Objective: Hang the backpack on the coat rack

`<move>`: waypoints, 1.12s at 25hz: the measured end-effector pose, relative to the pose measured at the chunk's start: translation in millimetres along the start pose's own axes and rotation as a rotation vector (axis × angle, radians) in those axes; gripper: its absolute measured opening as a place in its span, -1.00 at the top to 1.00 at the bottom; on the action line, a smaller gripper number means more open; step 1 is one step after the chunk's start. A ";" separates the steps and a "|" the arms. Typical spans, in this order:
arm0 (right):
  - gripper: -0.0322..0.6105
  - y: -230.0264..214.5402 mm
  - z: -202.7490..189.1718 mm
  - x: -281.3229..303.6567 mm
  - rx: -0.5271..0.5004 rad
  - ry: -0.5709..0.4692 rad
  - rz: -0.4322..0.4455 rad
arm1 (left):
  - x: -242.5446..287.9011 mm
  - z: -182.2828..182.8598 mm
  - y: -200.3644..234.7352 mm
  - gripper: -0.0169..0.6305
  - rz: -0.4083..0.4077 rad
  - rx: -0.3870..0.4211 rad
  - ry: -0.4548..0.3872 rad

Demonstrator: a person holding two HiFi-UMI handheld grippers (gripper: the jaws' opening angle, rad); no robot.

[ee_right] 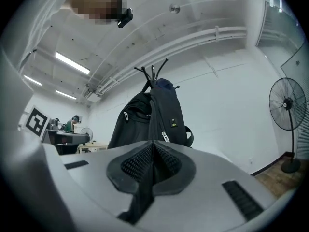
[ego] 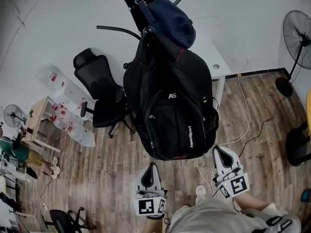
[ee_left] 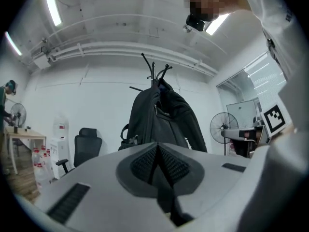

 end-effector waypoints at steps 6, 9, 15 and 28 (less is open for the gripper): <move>0.84 27.3 -31.1 -46.0 0.032 0.157 0.046 | -42.3 1.0 -10.7 0.92 -0.051 -0.016 -0.019; 0.85 43.6 -32.4 -70.1 -0.001 0.177 0.005 | -69.7 0.8 -11.5 0.92 -0.090 -0.076 -0.025; 0.85 88.6 -28.9 -133.1 -0.020 0.124 -0.055 | -153.3 -7.6 -21.7 0.92 -0.150 -0.165 -0.032; 0.84 124.4 -33.6 -260.3 -0.074 0.183 -0.243 | -236.5 -34.0 -70.7 0.92 -0.299 -0.223 0.009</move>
Point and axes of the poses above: the fingertips, and each gripper's own axes: x forward along the fingers, y to its left, z out of its top, the point moved 8 cm from there along -x, backward along the fingers, and after that the axes turned 9 degrees about x, right-handed, at the moved point
